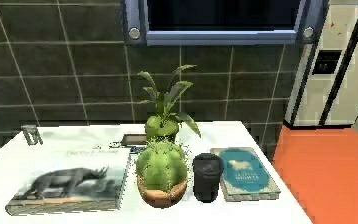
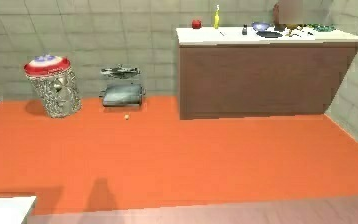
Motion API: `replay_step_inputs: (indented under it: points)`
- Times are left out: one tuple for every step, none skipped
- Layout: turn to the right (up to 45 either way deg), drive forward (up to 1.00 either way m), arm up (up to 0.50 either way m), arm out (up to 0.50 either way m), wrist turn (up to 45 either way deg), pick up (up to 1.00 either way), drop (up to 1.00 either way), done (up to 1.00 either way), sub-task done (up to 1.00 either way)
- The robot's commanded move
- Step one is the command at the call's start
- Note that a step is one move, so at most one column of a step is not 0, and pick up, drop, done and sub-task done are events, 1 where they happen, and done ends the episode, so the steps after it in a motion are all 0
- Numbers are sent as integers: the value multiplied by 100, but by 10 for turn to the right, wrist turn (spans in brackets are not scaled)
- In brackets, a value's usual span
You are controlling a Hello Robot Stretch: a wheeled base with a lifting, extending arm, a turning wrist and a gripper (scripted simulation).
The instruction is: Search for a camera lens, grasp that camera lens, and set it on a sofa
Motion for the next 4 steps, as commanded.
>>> replay_step_inputs:
  points:
    - [-450,0,0,0,0,0,0,0,0]
    - [-300,0,0,0,0,0,0,0,0]
    - [0,0,50,0,0,0,0,0,0]
    - [0,0,38,0,0,0,0,0,0]
